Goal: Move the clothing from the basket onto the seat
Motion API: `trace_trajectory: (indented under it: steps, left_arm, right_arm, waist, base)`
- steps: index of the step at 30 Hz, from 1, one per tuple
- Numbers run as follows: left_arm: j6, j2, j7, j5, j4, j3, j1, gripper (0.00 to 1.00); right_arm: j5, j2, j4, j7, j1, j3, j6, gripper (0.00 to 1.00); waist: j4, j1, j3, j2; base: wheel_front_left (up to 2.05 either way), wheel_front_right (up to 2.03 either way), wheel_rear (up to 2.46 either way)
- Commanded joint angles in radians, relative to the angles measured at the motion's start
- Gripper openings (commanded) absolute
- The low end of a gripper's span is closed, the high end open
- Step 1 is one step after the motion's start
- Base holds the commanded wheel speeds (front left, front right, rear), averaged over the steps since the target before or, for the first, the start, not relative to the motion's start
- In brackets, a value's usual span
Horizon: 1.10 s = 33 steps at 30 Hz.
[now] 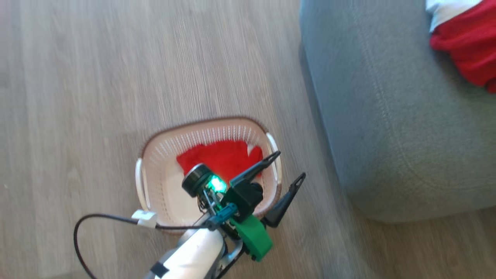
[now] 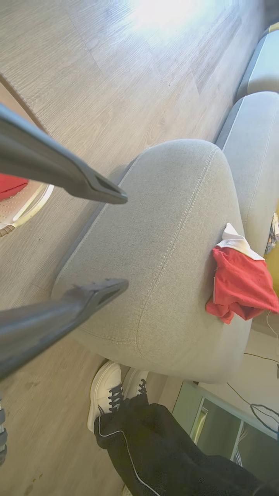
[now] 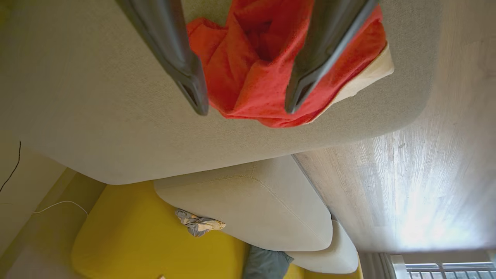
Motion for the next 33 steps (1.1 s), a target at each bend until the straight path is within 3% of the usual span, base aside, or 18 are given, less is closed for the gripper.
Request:
trace_trajectory:
  steps: [1, 8, 10, 16, 19, 24, 33]
  left_arm:
    - [0.007, -0.002, -0.005, -0.012, -0.040, 0.035, 0.008, 1.00]
    - [0.033, -0.002, -0.005, -0.043, -0.068, 0.079, 0.063, 1.00]
    - [0.046, -0.002, -0.005, -0.064, -0.080, 0.114, 0.090, 1.00]
    - [0.088, -0.002, -0.005, -0.088, -0.098, 0.221, 0.133, 1.00]
    - [0.109, -0.002, -0.005, -0.084, -0.106, 0.273, 0.149, 1.00]
    - [0.193, -0.002, -0.005, -0.099, -0.134, 0.361, 0.178, 1.00]
    - [0.274, -0.002, -0.005, -0.143, -0.184, 0.482, 0.239, 1.00]
  right_arm:
    - [0.010, -0.008, -0.050, -0.019, 0.027, 0.028, 0.007, 1.00]
    - [0.139, 0.009, -0.260, -0.038, 0.160, 0.166, 0.007, 1.00]
    - [0.261, 0.018, -0.408, -0.038, 0.235, 0.195, 0.007, 1.00]
    - [0.347, -0.006, -0.711, -0.038, 0.413, 0.277, 0.007, 1.00]
    - [0.354, 0.007, -0.825, -0.038, 0.485, 0.258, 0.007, 1.00]
    - [0.311, 0.058, -0.966, -0.039, 0.616, 0.222, 0.007, 1.00]
    - [0.238, 0.199, -1.045, -0.039, 0.815, 0.196, 0.007, 1.00]
  waist:
    - [0.008, 0.0001, -0.073, 0.0000]
    - [0.026, 0.0001, -0.199, 0.0000]
    - [0.035, 0.0001, -0.242, 0.0000]
    - [0.051, 0.0001, -0.294, 0.0000]
    - [0.061, 0.0001, -0.308, 0.0000]
    - [0.089, 0.0001, -0.332, 0.0000]
    - [0.122, 0.0001, -0.363, 0.0000]
  base:
    - [0.00, 0.00, 0.00]
    - [0.00, 0.00, 0.00]
    - [0.00, 0.00, 0.00]
    - [0.00, 0.00, 0.00]
    - [0.00, 0.00, 0.00]
    - [0.00, 0.00, 0.00]
    - [0.00, 0.00, 0.00]
